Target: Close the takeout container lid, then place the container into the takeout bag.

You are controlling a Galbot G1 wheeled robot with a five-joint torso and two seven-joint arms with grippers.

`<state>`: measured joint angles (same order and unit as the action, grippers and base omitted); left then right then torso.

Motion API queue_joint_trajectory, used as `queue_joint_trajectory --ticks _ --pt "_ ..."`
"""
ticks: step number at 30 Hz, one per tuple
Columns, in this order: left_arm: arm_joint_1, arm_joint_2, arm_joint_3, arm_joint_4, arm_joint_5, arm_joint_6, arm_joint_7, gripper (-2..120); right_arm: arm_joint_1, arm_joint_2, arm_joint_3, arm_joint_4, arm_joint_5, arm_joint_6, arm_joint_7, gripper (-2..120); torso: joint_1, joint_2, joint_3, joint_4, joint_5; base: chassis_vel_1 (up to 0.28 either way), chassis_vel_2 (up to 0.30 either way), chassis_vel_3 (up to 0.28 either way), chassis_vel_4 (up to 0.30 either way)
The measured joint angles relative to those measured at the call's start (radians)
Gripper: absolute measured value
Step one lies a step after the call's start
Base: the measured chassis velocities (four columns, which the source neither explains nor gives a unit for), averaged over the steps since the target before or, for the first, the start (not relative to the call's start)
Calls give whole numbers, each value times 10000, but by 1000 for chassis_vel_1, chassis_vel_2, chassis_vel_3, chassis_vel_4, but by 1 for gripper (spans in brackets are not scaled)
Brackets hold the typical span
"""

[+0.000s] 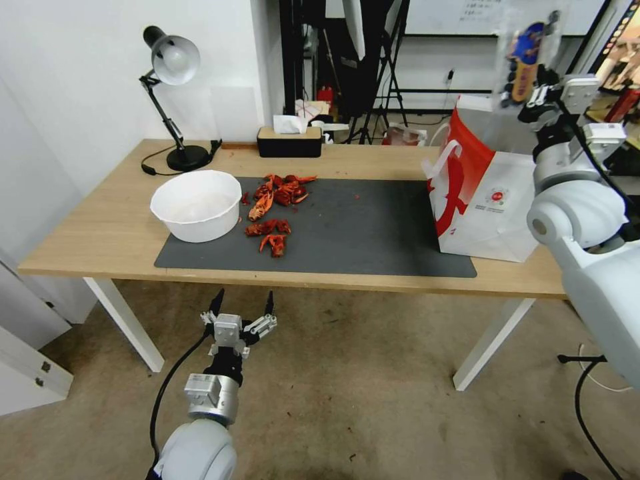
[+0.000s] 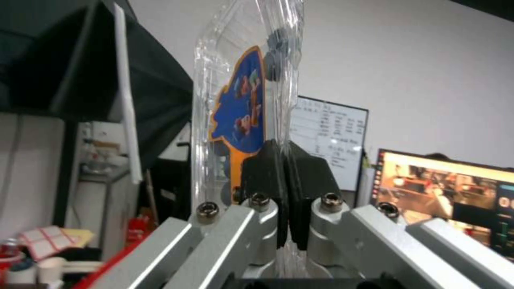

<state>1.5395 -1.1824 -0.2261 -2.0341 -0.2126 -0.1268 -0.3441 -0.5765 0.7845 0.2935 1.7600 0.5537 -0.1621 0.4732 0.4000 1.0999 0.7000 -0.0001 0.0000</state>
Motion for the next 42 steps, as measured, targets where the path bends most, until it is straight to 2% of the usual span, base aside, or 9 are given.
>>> queue_joint_trajectory --ticks 14,27,42 --pt "200 -47 -53 -6 -27 -57 -42 100 291 151 -163 -1326 -313 61 -594 0 0 0 0 1 0 0 0 0 0" --pt "285 -90 -32 -17 -30 -175 -48 100 226 319 -162 -1780 -212 208 -1040 0 0 0 0 0 -1 0 0 0 0" --pt "460 -123 64 -132 48 -220 -37 100 173 420 -186 -1871 52 65 -1051 0 0 1 0 1 -1 0 0 0 0"
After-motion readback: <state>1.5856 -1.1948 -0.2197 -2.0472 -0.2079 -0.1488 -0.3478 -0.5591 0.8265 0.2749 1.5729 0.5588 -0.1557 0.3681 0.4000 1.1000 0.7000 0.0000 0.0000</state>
